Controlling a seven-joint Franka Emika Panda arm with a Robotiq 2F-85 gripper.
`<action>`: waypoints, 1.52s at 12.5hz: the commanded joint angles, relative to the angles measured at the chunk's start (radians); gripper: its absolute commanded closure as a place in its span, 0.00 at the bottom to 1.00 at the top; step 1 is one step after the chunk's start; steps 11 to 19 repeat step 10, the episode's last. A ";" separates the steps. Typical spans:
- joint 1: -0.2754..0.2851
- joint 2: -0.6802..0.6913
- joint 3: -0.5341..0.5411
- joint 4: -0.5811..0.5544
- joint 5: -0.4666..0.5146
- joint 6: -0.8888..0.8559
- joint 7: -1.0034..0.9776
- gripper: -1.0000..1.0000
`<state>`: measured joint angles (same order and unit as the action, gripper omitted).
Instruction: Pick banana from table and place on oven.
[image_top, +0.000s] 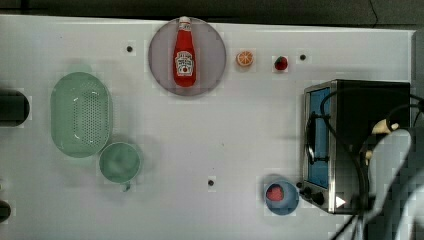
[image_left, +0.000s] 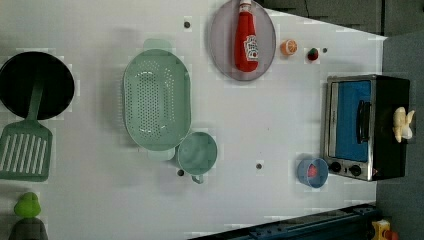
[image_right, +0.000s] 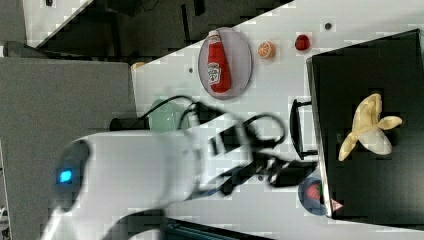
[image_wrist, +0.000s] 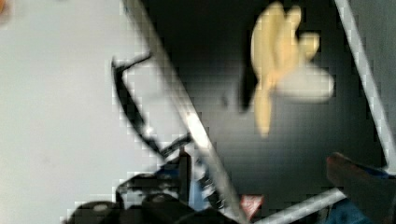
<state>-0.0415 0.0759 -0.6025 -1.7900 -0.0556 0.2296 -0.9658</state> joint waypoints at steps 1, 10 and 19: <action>0.068 -0.147 0.123 0.062 0.010 -0.143 0.325 0.00; 0.073 -0.327 0.470 -0.028 0.005 -0.248 1.097 0.00; 0.073 -0.327 0.470 -0.028 0.005 -0.248 1.097 0.00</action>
